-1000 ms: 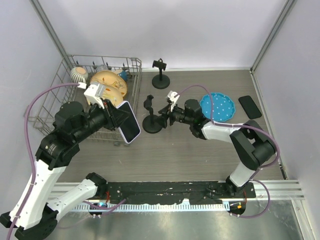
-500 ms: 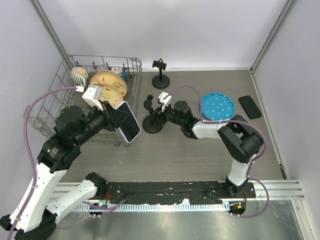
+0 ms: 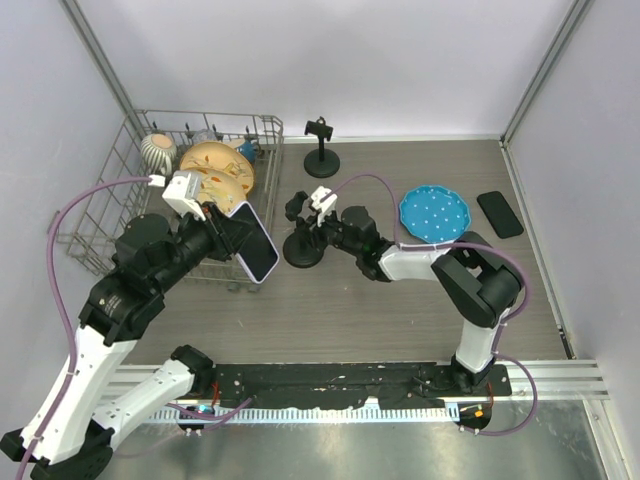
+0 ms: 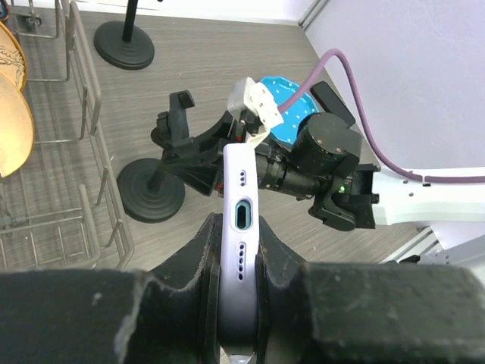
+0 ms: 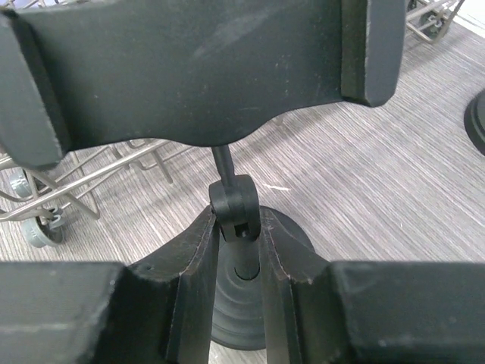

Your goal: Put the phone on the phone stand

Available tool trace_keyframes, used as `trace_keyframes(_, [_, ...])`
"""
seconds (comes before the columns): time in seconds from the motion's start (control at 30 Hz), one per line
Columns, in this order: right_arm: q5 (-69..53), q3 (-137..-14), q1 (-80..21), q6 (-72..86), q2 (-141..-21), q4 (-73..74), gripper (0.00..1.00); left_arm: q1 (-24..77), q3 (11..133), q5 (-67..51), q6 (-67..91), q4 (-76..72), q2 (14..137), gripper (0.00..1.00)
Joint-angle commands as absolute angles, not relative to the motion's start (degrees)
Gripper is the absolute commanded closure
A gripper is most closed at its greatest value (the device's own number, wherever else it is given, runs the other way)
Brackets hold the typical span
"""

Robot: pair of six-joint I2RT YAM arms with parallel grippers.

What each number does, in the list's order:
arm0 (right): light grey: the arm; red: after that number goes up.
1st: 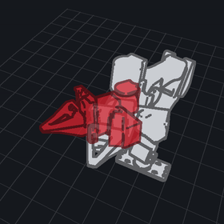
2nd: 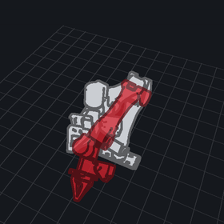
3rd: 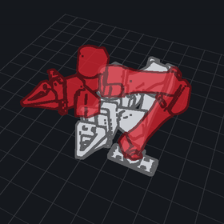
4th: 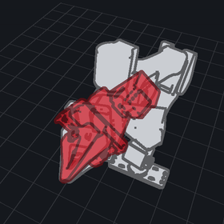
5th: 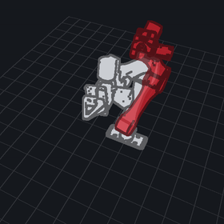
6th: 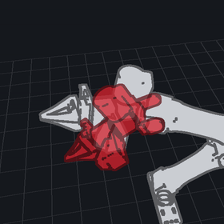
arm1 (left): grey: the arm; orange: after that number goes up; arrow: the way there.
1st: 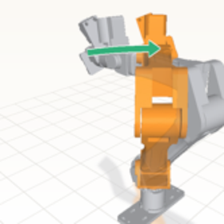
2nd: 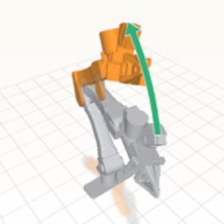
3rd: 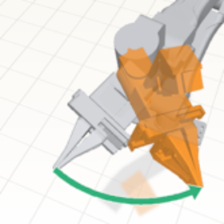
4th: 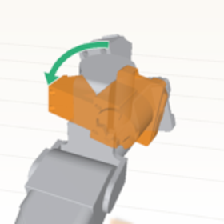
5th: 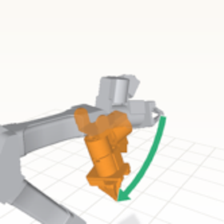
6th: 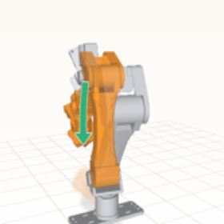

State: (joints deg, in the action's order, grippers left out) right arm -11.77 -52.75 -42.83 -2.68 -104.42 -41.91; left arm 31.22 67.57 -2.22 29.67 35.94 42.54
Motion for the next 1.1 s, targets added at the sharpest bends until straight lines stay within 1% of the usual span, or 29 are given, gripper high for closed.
trace_keyframes(0.0, [-5.73, -50.54, -44.56, -0.09, -98.01, -45.35, 0.99, 31.2, 68.29, -0.61, 29.97, 27.78, 42.09, 1.0])
trace_keyframes(0.03, [-4.32, -49.67, -45.52, -0.09, -96.95, -44.31, 0.99, 31.2, 68.12, -0.53, 29.45, 27.08, 42.27, 1.0])
trace_keyframes(0.07, [-0.3, -49.4, -46.22, 1.3, -94.94, -43.43, 0.99, 31.2, 67.51, -0.61, 29.18, 25.94, 42.28, 1.0])
trace_keyframes(0.13, [6.13, -47.82, -47.89, 2.2, -93.0, -40.8, 0.99, 31.2, 65.4, -4.2, 28.57, 21.72, 42.36, 1.0])
trace_keyframes(0.17, [12.33, -47.12, -49.99, 2.37, -91.34, -40.43, 0.99, 31.29, 64.78, -6.31, 28.3, 20.23, 42.36, 1.0])
trace_keyframes(0.2, [15.79, -46.59, -51.23, 2.98, -90.8, -40.08, 0.99, 31.2, 63.73, -11.81, 28.13, 16.91, 42.54, 1.0])
trace_keyframes(0.27, [19.93, -45.97, -53.86, 4.65, -89.57, -37.36, 0.99, 31.2, 62.76, -18.33, 28.47, 13.64, 43.41, 1.0])
trace_keyframes(0.3, [24.91, -45.62, -54.57, 5.27, -88.69, -36.57, 0.99, 31.2, 61.71, -21.5, 28.91, 9.62, 43.68, 1.0])
trace_keyframes(0.33, [26.0, -44.31, -55.1, 5.88, -88.25, -36.04, 0.99, 31.2, 61.09, -27.71, 29.44, 7.49, 44.2, 1.0])
trace_keyframes(0.4, [30.47, -42.72, -57.11, 6.24, -86.93, -35.86, 0.99, 31.2, 59.43, -32.32, 31.55, 1.1, 44.56, 1.0])
trace_keyframes(0.43, [31.28, -41.06, -57.65, 6.33, -86.4, -35.69, 0.99, 31.2, 58.98, -35.65, 31.9, 0.27, 44.56, 1.0])
trace_keyframes(0.63, [35.58, -35.17, -58.45, 8.53, -82.8, -38.84, 0.99, 31.2, 57.57, -39.29, 32.87, -4.74, 46.14, 1.0])
trace_keyframes(0.83, [37.0, -35.07, -58.89, 8.17, -83.49, -40.17, 0.99, 31.29, 58.18, -34.2, 35.59, -4.22, 47.28, 1.0])
trace_keyframes(0.87, [37.0, -35.16, -58.89, 8.26, -83.76, -40.17, 0.99, 31.29, 59.05, -30.1, 35.86, -1.78, 47.46, 1.0])
trace_keyframes(0.9, [36.57, -35.16, -58.97, 8.35, -83.76, -40.08, 0.97, 31.29, 59.85, -26.58, 36.29, -0.19, 47.55, 1.0])
trace_keyframes(0.93, [36.3, -34.81, -58.97, 8.35, -83.59, -40.25, 0.79, 31.29, 60.72, -22.98, 37.78, 3.22, 47.81, 1.0])
trace_keyframes(0.97, [36.04, -34.63, -58.97, 8.44, -83.15, -40.43, 0.71, 31.2, 62.99, -18.33, 39.1, 9.69, 48.07, 1.0])
trace_keyframes(1.0, [35.77, -34.37, -58.97, 8.44, -82.8, -40.95, 0.63, 31.2, 64.32, -10.1, 40.76, 13.5, 48.42, 1.0])
trace_keyframes(1.03, [35.42, -34.02, -58.97, 8.09, -82.36, -41.04, 0.52, 31.11, 65.73, -6.63, 44.35, 17.28, 49.56, 1.0])
trace_keyframes(1.07, [35.07, -33.93, -59.06, 7.65, -81.92, -40.96, 0.49, 30.77, 67.92, -5.03, 45.69, 22.97, 50.27, 1.0])
